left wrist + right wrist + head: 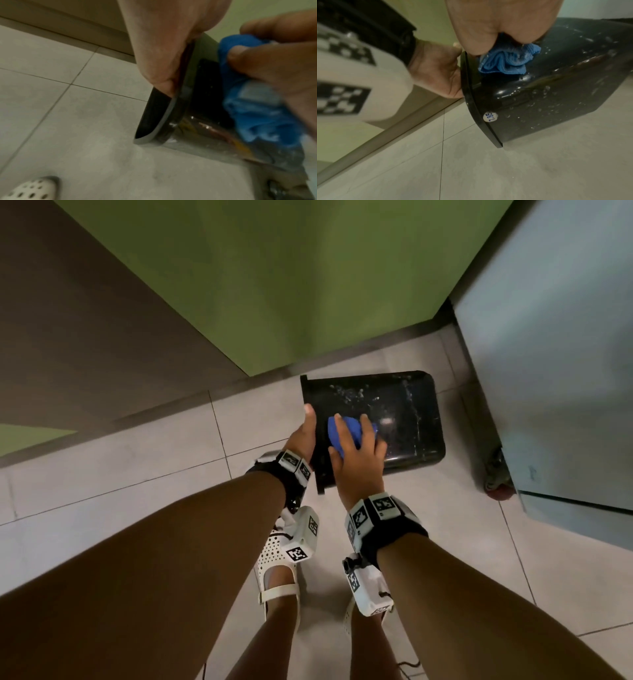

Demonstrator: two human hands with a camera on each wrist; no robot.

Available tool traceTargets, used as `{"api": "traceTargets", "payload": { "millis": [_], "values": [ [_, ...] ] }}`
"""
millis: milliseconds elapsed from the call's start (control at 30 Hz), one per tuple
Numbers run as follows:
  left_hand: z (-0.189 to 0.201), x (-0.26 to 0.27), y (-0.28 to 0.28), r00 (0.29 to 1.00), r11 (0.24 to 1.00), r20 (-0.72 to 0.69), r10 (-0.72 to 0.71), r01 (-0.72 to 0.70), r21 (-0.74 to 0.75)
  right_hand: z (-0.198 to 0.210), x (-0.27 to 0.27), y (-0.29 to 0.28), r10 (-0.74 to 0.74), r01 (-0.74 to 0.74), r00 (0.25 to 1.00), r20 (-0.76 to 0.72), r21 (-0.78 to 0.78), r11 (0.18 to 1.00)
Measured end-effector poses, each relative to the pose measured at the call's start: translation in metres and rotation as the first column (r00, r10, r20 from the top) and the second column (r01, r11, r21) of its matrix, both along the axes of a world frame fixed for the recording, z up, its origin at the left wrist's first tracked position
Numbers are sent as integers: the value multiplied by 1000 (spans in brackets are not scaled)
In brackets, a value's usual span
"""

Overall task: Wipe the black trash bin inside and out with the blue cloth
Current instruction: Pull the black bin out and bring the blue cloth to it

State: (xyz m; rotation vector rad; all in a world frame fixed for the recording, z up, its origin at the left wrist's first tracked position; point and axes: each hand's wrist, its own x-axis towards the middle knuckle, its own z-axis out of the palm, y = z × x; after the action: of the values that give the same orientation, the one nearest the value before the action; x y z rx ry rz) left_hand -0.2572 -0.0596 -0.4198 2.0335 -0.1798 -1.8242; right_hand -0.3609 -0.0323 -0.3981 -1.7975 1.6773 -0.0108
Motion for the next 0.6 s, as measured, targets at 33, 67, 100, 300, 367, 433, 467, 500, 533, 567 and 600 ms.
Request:
{"api": "traceTargets", "payload": {
  "millis": [33, 67, 100, 300, 367, 433, 467, 500, 533, 567, 600],
  "values": [
    [8, -2, -2, 997, 999, 80, -16, 18, -32, -6, 2, 3, 19, -20, 1000, -24, -20, 1000],
    [18, -5, -5, 986, 997, 164, -28, 40, -69, -12, 4, 6, 35, -38, 998, -54, -58, 998],
    [20, -5, -7, 977, 994, 213, -25, 48, -100, -17, 5, 8, 43, -52, 996, -84, -108, 993],
    [5, -4, -18, 934, 968, 353, -62, 142, -206, -38, 13, -2, 93, -144, 981, -169, -319, 937],
    [3, -1, -20, 933, 959, 355, -52, 147, -244, -42, 14, -3, 93, -146, 983, -158, -369, 918],
    [3, -1, -20, 930, 948, 364, -48, 158, -278, -44, 16, -2, 71, -114, 989, -126, -375, 920],
    [2, -1, -20, 929, 947, 366, -48, 159, -280, -45, 17, -2, 67, -100, 993, -101, -371, 923],
    [1, -2, -20, 930, 949, 363, -52, 159, -271, -46, 18, -2, 69, -92, 995, -74, -370, 924],
    [3, -3, -19, 930, 949, 364, -52, 159, -271, -47, 17, -2, 80, -92, 996, -48, -369, 925],
    [3, -4, -19, 928, 948, 370, -43, 155, -277, -50, 17, -2, 98, -102, 995, -31, -370, 923],
    [1, -4, -18, 923, 946, 383, -27, 147, -288, -52, 16, -1, 116, -115, 993, -19, -367, 923]
  ]
}}
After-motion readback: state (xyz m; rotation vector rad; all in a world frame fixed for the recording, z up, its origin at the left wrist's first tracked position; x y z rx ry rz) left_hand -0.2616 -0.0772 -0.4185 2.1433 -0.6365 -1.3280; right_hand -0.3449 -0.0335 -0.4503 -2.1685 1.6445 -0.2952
